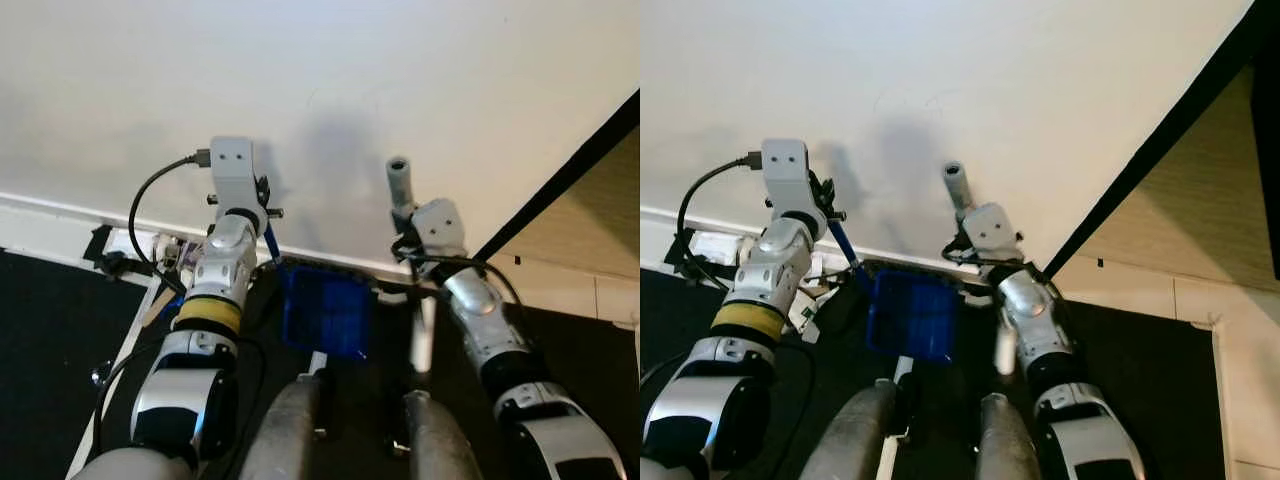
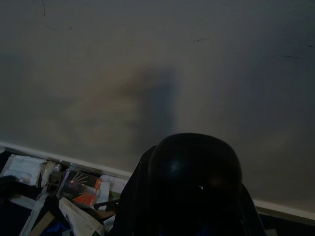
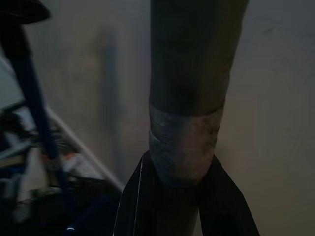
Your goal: Sweep floor
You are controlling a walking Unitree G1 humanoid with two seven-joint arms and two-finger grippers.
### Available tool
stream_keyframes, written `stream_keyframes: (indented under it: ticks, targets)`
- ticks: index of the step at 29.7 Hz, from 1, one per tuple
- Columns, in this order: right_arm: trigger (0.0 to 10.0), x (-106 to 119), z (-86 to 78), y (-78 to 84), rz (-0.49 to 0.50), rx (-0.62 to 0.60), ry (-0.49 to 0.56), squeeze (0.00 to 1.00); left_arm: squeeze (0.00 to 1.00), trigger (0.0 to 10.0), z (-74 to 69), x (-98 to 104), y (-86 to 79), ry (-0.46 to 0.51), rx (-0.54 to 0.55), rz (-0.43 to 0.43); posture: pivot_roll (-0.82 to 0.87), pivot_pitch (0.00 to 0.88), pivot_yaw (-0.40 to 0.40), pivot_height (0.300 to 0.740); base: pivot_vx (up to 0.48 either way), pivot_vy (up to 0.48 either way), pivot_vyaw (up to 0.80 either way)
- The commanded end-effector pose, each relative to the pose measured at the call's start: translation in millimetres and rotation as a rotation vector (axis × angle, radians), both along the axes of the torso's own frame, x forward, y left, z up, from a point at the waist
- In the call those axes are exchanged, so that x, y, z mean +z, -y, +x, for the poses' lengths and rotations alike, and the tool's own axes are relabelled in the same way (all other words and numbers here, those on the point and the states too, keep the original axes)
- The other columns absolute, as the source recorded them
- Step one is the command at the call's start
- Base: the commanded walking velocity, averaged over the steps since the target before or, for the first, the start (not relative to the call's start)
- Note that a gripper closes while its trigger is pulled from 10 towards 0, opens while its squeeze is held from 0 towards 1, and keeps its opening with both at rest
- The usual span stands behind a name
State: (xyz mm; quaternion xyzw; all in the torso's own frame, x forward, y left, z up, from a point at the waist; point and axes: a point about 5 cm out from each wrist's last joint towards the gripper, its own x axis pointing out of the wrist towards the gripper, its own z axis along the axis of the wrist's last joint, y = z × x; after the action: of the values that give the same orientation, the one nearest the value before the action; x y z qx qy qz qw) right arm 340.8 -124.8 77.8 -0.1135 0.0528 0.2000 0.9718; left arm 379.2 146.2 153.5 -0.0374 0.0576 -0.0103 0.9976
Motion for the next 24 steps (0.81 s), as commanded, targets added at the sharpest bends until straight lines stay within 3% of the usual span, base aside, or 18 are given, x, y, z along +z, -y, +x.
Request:
stream_keyframes:
  ticks: [1,7,10,18,20,24]
  targets:
    - [10.0,-0.4,0.3,-1.1,-0.002,0.019,0.015,0.00,0.00,10.0,-7.9,-18.9,6.5,-0.071,-0.011,-0.036,0.13,0.331,0.082,0.740,0.000,0.000,0.00]
    - [10.0,-2.9,2.6,-2.8,-0.086,0.042,0.014,0.00,0.00,10.0,-12.8,-21.5,10.0,-0.075,-0.009,-0.045,0.14,0.329,0.077,0.740,0.000,0.000,0.00]
    - [10.0,2.3,7.1,-1.8,-0.205,0.057,0.061,0.00,0.00,10.0,-15.2,-22.2,9.3,-0.078,-0.010,-0.043,0.15,0.326,0.071,0.740,0.000,0.000,0.00]
    - [10.0,2.9,9.5,-0.3,-0.278,0.066,0.078,0.00,0.00,10.0,-16.8,-21.7,7.2,-0.083,-0.009,-0.041,0.15,0.332,0.073,0.740,0.000,0.000,0.00]
    - [10.0,2.9,9.9,-3.8,-0.223,0.056,0.065,0.00,0.00,10.0,-17.4,-20.4,8.3,-0.080,-0.013,-0.041,0.16,0.337,0.074,0.740,0.000,0.000,0.00]
    - [10.0,4.8,11.1,-11.5,0.000,0.030,0.016,0.00,0.00,10.0,-20.9,-15.8,10.4,-0.066,-0.025,-0.049,0.19,0.344,0.078,0.740,0.000,0.000,0.00]
